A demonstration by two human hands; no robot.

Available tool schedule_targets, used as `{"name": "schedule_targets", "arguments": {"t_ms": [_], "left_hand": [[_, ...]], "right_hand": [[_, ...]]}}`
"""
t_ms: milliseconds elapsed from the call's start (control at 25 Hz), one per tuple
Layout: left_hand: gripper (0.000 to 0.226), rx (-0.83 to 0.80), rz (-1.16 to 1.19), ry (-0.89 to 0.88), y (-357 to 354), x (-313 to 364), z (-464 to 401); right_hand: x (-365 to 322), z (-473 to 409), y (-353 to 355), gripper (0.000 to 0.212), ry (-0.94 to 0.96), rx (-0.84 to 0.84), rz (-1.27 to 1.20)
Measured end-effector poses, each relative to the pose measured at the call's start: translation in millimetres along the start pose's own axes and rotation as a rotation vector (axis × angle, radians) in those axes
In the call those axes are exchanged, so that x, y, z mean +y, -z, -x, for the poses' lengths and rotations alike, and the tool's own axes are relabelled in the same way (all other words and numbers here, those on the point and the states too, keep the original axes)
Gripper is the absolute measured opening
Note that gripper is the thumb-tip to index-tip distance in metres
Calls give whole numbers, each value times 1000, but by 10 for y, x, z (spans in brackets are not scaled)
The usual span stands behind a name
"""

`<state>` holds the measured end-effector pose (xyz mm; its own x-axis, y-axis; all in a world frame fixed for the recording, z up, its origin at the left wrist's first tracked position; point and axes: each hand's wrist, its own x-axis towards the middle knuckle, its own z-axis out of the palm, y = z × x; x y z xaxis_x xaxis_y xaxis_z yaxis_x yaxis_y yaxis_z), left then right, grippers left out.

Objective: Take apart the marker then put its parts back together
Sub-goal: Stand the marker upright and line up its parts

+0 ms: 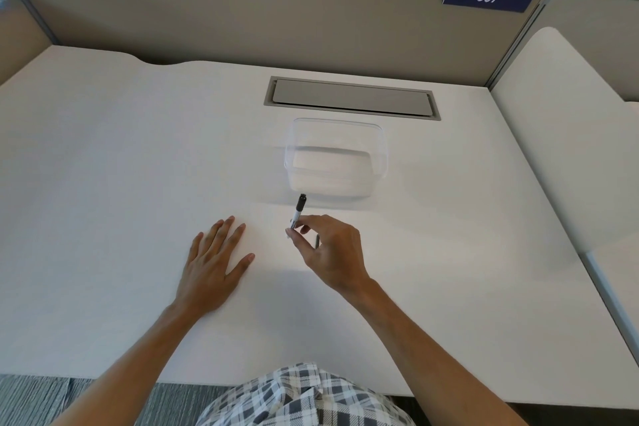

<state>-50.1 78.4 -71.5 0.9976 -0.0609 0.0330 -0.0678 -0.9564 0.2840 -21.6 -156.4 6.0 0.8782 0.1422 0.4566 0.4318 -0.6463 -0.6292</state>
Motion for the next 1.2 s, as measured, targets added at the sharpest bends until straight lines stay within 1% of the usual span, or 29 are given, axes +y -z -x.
{"name": "schedule_targets", "arguments": {"t_ms": [40, 160, 240, 400, 640, 920, 1200], "left_hand": [[70, -1, -2, -1, 1, 3, 3], [71, 3, -2, -7, 10, 0, 3], [71, 4, 6, -8, 12, 9, 2], [71, 0, -1, -7, 14, 5, 5], [71, -3, -3, 0, 4, -8, 5], [70, -4, -4, -5, 8, -6, 1], [70, -3, 2, 2, 24, 10, 7]], "right_hand": [[14, 48, -29, 10, -8, -33, 19], [86, 181, -128, 13, -70, -230, 71], [119, 225, -159, 15, -106, -292, 71], [113, 191, -139, 13, -101, -269, 70], [27, 15, 17, 10, -107, -136, -12], [-57, -235, 154, 7, -116, -170, -65], [-90, -399, 247, 7, -109, -148, -91]]}}
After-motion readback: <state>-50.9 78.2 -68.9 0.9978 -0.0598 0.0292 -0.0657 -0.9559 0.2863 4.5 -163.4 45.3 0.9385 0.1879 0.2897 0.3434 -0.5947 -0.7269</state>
